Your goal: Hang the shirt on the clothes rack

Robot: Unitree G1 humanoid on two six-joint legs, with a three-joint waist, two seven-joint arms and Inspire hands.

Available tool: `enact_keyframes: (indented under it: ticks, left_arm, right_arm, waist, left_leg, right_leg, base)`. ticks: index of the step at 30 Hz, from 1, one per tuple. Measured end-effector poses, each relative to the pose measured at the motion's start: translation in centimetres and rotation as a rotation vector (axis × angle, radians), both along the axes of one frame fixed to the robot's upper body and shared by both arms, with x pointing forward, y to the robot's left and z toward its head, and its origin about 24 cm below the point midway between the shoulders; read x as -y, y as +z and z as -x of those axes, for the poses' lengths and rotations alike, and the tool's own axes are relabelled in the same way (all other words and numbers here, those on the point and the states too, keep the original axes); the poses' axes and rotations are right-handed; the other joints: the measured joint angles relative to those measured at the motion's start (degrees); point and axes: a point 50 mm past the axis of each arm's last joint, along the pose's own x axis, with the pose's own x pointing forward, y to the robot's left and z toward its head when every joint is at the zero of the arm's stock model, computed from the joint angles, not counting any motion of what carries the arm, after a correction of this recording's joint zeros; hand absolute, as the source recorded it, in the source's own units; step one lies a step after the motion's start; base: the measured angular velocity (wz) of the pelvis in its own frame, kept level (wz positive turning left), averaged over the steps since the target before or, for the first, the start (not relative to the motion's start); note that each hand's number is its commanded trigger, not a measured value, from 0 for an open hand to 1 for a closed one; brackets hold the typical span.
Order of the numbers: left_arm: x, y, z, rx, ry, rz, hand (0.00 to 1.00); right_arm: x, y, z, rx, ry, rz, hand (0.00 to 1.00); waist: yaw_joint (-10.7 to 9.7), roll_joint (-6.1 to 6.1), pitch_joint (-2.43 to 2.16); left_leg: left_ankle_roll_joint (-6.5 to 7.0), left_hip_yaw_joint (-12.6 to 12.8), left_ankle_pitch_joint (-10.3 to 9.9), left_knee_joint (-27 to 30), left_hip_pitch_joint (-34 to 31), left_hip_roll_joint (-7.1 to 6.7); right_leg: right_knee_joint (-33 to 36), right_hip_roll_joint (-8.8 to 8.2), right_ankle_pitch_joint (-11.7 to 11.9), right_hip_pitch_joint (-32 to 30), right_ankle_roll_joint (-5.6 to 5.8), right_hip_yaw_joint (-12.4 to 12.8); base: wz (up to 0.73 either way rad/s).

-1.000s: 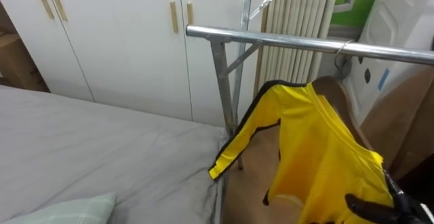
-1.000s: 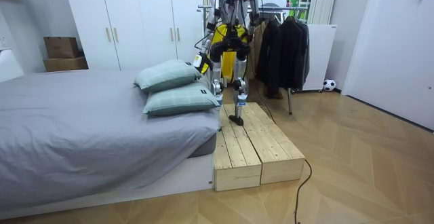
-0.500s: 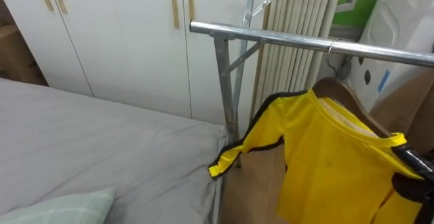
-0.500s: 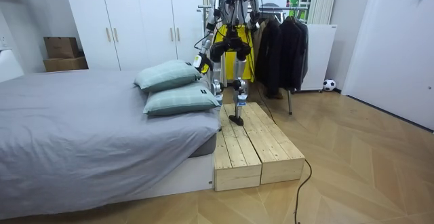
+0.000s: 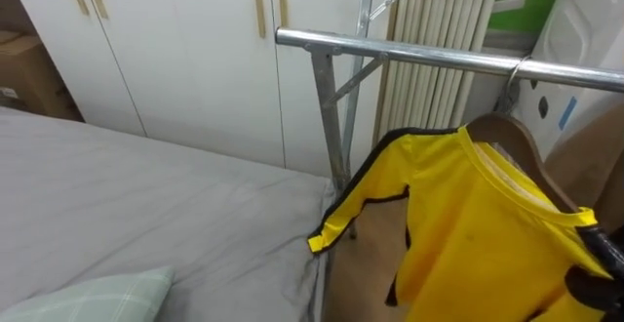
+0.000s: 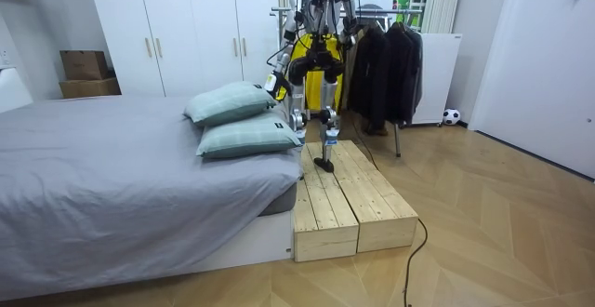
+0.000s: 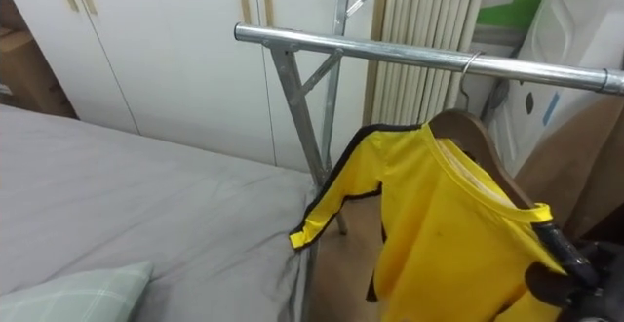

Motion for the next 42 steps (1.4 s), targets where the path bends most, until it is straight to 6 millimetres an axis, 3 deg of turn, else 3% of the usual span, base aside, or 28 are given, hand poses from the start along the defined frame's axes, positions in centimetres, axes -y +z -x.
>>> enact_keyframes:
  ticks: [5, 8, 13, 22, 30, 42]
  left_arm:
    - [-0.3, 0.1, 0.2, -0.001, 0.008, 0.005, 0.0]
    - [-0.4, 0.1, 0.3, -0.012, -0.014, 0.001, 0.0]
    - [-0.5, 0.2, 0.4, -0.01, -0.001, -0.001, 0.0]
    - [-0.3, 0.1, 0.4, -0.01, -0.001, 0.013, 0.0]
    - [0.0, 0.0, 0.3, -0.004, 0.006, 0.019, 0.0]
    - [0.4, -0.1, 0.2, 0.013, 0.066, 0.017, 0.0]
  right_arm:
    - [0.1, -0.7, 0.2, 0.063, -0.032, -0.242, 0.0]
    - [0.2, -1.5, 0.7, 0.139, -0.091, -0.475, 0.0]
    - [0.6, -4.2, 3.3, 0.238, -0.225, -0.812, 0.0]
    - [-1.1, -6.2, 4.9, 0.445, -0.293, -1.171, 0.0]
    - [-2.5, -7.5, 6.3, 0.511, -0.292, -1.285, 0.0]
    - [-2.7, -8.1, 7.4, 0.459, -0.279, -1.267, 0.0]
  waist:
    - [-0.7, -0.08, -0.05]
    - [-0.7, -0.09, -0.09]
    - [-0.8, 0.17, 0.02]
    - [-0.7, 0.84, 0.12]
    - [-0.8, 2.02, 0.06]
    - [-0.9, 1.8, 0.02]
  left_leg:
    - [0.0, 0.2, 0.0, -0.1, 0.0, 0.0]
    - [0.0, 0.0, 0.0, -0.1, 0.1, 0.01]
    - [0.0, -0.3, 0.0, -0.1, 1.3, -0.1]
    - [-0.01, 0.6, 0.0, -0.1, 1.3, -0.02]
    - [0.0, 0.6, 0.0, -0.1, 1.4, -0.05]
    - [0.0, 1.3, 0.0, -0.1, 1.7, -0.1]
  right_leg:
    - [-0.6, -0.08, 0.1, 0.2, -0.11, 0.0]
    - [-0.8, -0.08, 0.1, 0.4, -0.15, -0.1]
    - [-1.8, -0.21, 0.1, 2.2, -0.21, -0.6]
    - [-1.7, -0.21, 0.0, 2.3, -0.28, -0.5]
    - [-1.7, -0.23, 0.0, 2.3, -0.3, -0.4]
    - [-1.6, -0.25, 0.0, 2.2, -0.23, 0.3]
  base:
    - [0.0]
    - [0.0]
    - [0.07]
    - [-0.01]
    - [0.0]
    - [-0.02]
